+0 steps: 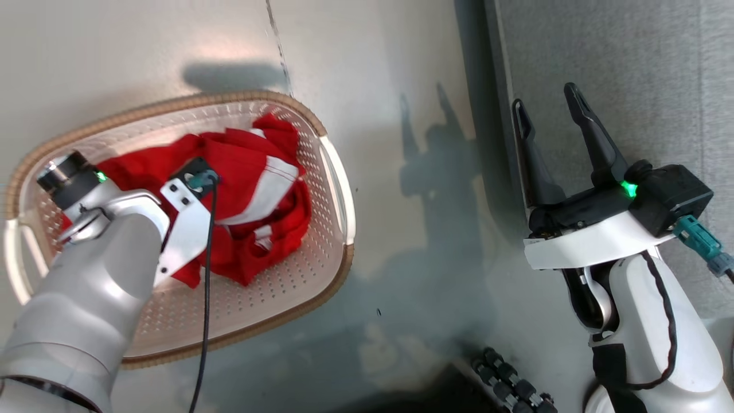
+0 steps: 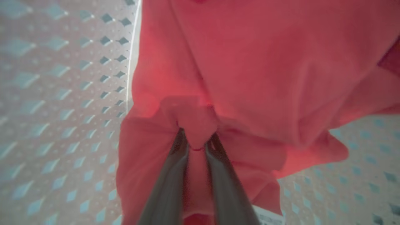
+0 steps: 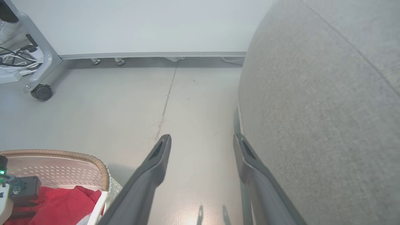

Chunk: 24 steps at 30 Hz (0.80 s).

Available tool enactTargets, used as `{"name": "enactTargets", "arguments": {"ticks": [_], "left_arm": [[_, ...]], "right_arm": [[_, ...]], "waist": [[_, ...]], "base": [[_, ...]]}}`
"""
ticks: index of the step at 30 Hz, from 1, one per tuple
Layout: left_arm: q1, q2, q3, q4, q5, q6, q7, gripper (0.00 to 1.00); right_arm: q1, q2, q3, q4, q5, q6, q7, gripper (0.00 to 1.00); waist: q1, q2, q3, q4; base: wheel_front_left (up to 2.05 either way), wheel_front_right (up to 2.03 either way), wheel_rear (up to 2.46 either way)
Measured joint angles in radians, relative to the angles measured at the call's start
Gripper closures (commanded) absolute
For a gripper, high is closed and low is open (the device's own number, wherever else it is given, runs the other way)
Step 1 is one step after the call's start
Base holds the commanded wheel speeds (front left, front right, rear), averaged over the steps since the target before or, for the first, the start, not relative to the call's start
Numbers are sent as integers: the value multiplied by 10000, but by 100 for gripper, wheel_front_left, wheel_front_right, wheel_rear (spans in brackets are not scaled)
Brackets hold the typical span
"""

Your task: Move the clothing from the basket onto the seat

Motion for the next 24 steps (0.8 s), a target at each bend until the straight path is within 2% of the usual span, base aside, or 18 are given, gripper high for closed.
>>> {"name": "enactTargets", "arguments": {"ticks": [15, 24], "left_arm": [[1268, -897, 35, 4, -809, -4, -1381, 100], [2084, -1457, 341, -167, -1668, 88, -3379, 100]], "right_arm": [[532, 12, -487, 706, -568, 0, 0, 0], [1330, -123, -846, 1072, -755, 0, -2, 0]], "waist": [[0, 0, -2796, 709], [0, 0, -4703, 1323]], "base": [[0, 0, 0], [0, 0, 0]]}}
